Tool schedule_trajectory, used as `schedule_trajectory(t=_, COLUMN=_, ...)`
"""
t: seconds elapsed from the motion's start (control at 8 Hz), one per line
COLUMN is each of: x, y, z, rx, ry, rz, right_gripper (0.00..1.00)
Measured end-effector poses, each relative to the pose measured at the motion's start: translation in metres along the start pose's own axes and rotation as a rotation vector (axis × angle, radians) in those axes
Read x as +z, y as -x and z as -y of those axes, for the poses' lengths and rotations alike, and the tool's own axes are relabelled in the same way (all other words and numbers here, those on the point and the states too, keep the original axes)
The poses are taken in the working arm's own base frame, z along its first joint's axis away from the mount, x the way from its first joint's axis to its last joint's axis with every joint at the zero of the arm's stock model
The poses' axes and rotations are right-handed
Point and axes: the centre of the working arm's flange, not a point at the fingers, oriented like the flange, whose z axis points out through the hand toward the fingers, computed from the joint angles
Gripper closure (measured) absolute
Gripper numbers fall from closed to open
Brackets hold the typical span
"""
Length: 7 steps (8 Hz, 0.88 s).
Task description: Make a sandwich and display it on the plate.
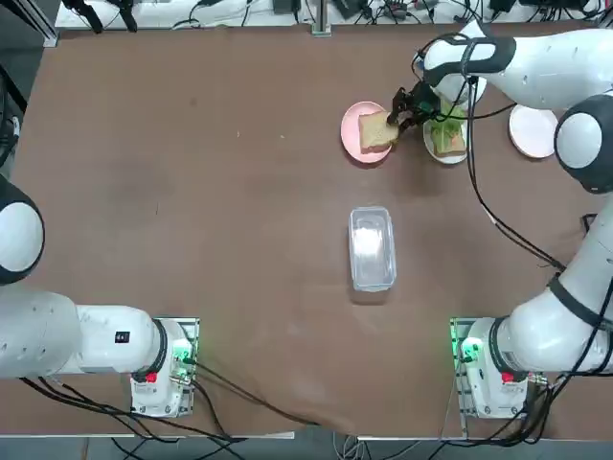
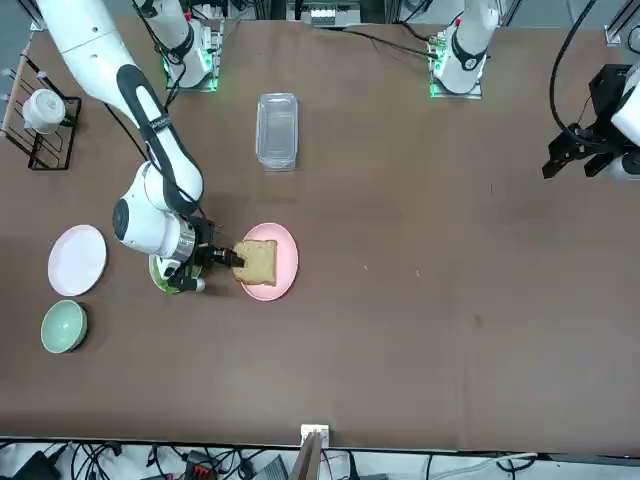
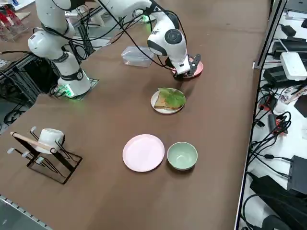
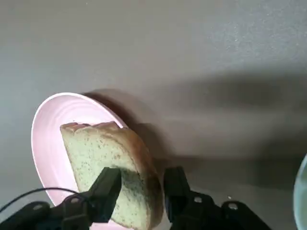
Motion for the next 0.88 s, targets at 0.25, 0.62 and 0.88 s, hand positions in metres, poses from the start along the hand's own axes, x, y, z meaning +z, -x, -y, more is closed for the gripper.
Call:
schedule_trajectory(t=0.25, x=0.000, y=0.000, z=0.001, rx=-0.003, ry=0.000, rz=0.000, right_gripper=0.64)
schedule_trajectory(t=0.62, x=-0.006, y=0.000, z=0.006, rx=-0.023, ry=-0.003, rz=-0.005, right_gripper=0.92)
schedule_trajectory(t=0.88, x=-0.015, y=0.001, z=0.013, rx=-0.044, ry=-0.006, rz=-0.002, right_gripper=0.94)
